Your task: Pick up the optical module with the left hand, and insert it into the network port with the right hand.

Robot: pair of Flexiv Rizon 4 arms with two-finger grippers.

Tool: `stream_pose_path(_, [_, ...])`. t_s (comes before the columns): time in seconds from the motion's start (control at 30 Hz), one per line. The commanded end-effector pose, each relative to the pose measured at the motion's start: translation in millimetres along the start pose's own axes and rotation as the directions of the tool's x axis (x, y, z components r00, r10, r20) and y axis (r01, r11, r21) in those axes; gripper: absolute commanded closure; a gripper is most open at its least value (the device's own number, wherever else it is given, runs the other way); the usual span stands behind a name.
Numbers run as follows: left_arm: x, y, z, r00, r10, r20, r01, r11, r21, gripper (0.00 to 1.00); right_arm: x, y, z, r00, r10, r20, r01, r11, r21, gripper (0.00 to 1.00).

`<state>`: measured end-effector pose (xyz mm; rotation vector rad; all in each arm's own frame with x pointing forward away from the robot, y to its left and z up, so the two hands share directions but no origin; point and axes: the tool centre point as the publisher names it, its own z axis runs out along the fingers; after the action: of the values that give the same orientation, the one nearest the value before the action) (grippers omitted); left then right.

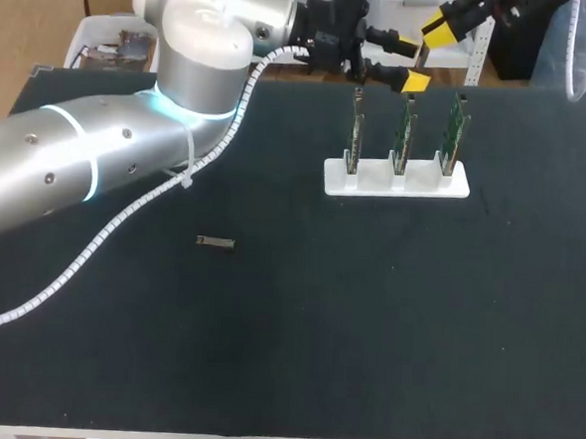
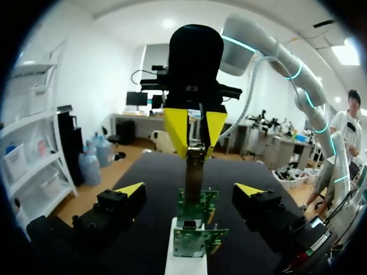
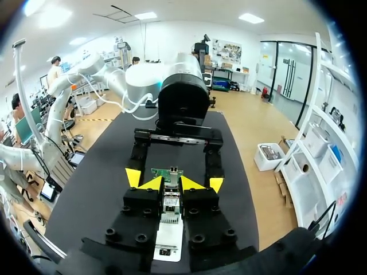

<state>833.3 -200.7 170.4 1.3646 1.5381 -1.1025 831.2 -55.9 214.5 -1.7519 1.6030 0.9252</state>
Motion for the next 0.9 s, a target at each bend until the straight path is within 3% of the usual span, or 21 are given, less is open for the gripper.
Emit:
stream_pose_path(0.03, [2.2,-6.9,-10,0.999,-0.013,-0.043,0.012,1.000,-0.026,0.00,0,-7,-3,1.000,-0.001,0.003,0.002,0.971,-0.237,1.00])
stream_pose_path(0.4, [13.5,-12.2,-31,0.969,-0.019,-0.245,-0.008,0.994,-0.108,0.00,1,-5,-3,1.000,-0.008,-0.003,0.007,0.969,-0.248,1.00])
stream_pose_path(0.9, [25.2,-21.1,-49,0.946,-0.032,-0.323,-0.016,0.989,-0.145,0.00,0,-6,-2,1.000,-0.013,-0.004,0.011,0.969,-0.245,1.00])
